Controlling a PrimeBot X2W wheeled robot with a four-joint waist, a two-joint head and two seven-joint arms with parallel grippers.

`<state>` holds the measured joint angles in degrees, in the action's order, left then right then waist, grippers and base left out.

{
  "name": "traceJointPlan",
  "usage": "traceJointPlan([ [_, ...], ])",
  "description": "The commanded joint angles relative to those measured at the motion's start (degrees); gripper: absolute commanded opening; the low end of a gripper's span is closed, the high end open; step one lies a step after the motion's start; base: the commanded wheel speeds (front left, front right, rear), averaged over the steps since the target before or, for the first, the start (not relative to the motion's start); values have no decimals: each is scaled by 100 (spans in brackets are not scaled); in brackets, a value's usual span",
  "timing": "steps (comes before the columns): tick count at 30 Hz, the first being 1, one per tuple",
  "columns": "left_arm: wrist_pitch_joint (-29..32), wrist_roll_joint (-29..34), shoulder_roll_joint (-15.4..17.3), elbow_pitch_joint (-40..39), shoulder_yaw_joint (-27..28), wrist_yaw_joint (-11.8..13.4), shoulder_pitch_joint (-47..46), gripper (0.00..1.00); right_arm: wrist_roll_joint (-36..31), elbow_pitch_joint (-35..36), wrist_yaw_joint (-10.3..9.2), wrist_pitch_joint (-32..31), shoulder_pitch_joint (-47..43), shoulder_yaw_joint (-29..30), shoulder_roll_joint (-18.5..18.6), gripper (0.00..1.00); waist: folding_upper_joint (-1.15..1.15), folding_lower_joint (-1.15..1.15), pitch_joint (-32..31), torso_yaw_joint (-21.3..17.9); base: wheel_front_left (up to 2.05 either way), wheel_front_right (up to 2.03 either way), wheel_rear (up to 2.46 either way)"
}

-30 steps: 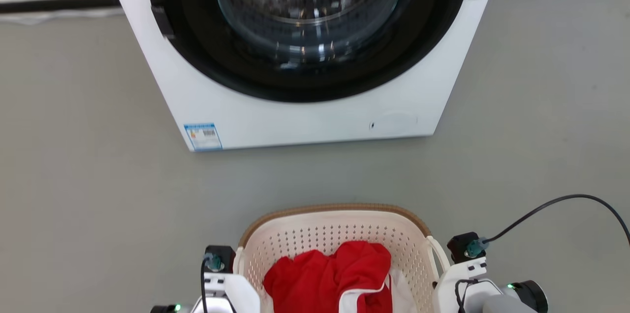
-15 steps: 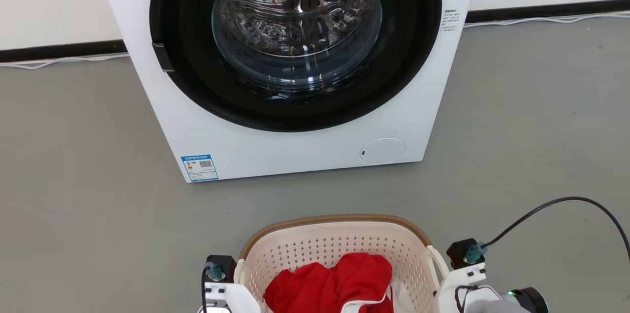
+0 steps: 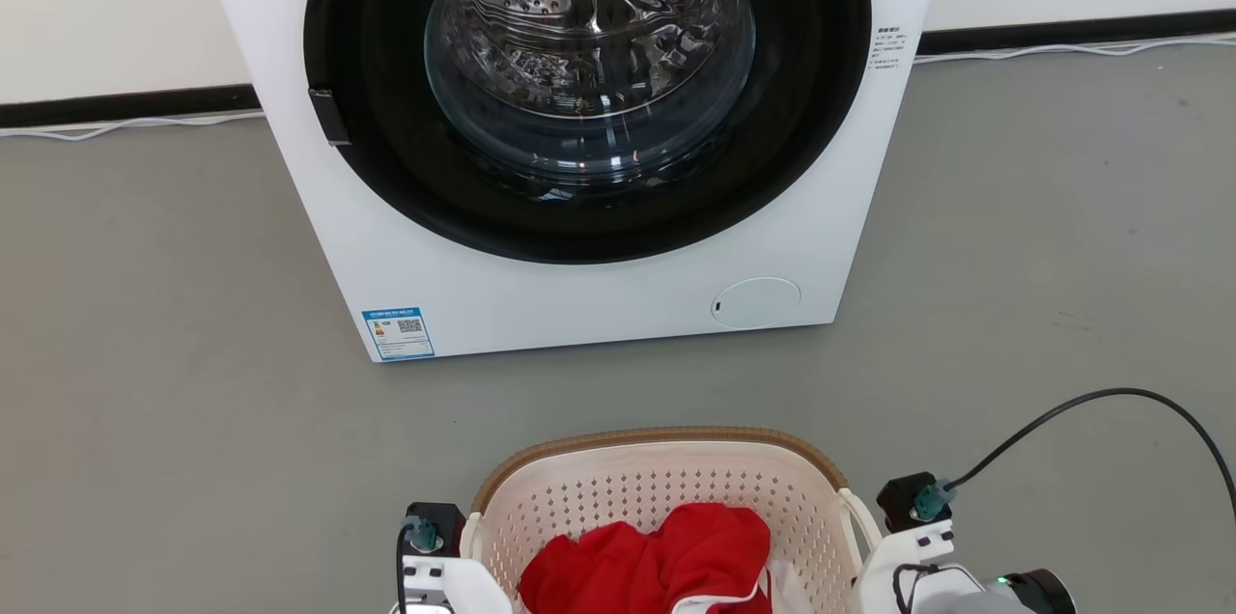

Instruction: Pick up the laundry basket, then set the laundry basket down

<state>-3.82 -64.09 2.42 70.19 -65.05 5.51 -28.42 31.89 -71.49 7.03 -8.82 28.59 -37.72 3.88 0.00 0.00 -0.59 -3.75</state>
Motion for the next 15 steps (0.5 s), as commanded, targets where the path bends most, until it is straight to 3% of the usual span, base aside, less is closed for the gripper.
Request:
traceJointPlan([
  [1, -126, -18, 45, -56, 53, -53, -196, 0, 44, 124, 46, -6, 186, -165, -100, 0, 0, 0, -8, 3, 0, 0, 0],
  [15, -193, -109, 45, -6, -17, -98, -222, 0, 245, 109, 46, -13, 244, -367, -100, 0, 0, 0, -57, -32, 0, 0, 0],
])
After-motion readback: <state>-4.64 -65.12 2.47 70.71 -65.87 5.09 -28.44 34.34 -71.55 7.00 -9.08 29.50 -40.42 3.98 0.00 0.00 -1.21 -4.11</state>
